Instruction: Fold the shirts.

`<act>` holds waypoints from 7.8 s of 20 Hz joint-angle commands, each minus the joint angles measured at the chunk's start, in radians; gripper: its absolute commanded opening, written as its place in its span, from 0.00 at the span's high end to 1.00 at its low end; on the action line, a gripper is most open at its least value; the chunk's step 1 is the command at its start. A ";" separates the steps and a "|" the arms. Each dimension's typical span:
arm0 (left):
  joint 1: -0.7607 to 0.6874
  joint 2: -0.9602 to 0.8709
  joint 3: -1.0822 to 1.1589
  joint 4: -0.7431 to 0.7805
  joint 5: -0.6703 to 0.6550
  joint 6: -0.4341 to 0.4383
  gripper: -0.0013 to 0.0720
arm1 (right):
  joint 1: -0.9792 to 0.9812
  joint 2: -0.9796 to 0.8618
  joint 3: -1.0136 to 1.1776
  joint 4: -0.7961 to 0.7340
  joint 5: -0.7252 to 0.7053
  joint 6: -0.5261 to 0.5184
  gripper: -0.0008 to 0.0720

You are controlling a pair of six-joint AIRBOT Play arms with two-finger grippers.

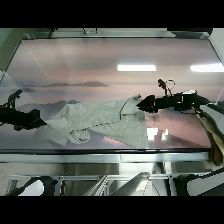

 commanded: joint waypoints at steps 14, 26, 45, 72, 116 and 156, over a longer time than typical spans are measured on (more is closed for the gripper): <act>-0.002 0.100 0.023 -0.055 0.075 0.008 0.96 | 0.101 -0.089 0.039 0.141 -0.081 0.054 0.71; 0.126 0.499 0.390 -0.499 0.096 0.135 0.96 | 0.031 0.605 0.070 0.179 0.247 0.128 0.97; -0.129 0.220 0.256 -0.337 0.279 0.206 0.95 | 0.016 0.495 0.070 0.025 -0.254 0.115 0.97; 0.257 0.349 -0.220 -0.076 -0.039 0.055 0.76 | -0.265 0.477 -0.511 -0.048 0.063 -0.010 0.97; 0.138 -0.110 -0.046 -0.355 0.082 0.203 0.79 | -0.071 0.010 0.041 -0.115 -0.164 0.257 0.97; 0.426 0.398 0.423 -0.932 0.065 0.265 0.95 | -0.120 0.735 0.204 -0.014 -0.180 0.125 0.97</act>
